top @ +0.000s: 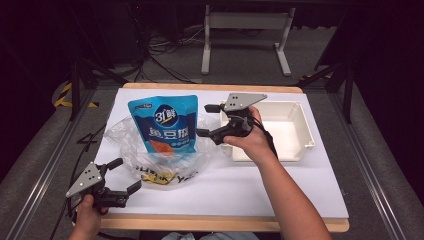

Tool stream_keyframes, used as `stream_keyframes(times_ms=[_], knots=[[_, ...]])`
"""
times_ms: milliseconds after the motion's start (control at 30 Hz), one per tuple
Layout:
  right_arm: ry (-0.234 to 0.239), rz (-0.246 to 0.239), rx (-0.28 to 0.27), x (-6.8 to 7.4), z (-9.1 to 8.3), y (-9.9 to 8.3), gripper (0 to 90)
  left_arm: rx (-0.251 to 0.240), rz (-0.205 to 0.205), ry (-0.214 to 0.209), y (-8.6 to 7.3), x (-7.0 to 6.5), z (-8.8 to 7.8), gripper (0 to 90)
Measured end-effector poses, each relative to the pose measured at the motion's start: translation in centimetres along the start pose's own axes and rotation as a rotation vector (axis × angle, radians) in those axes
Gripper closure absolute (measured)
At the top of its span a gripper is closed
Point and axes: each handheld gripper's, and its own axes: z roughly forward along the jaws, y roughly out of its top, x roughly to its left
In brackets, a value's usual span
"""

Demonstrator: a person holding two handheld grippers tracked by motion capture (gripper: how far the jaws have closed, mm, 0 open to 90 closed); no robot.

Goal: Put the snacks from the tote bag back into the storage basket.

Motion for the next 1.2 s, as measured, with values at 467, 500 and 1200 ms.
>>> stream_keyframes(times_ms=[467,500,1200], knots=[[0.021,0.012,-0.033,-0.8,3.7,-1.4,19.7,0.001,-0.012,-0.002,0.0,0.0,-0.1,0.2],[0.026,0.018,-0.038,-0.8,4.1,-1.6,21.1,0.002,-0.010,-0.004,0.0,0.1,-0.1,0.2],[0.070,0.035,-0.082,-0.9,9.2,-5.0,24.8,-0.003,-0.027,-0.010,0.0,0.4,-0.2,0.2]])
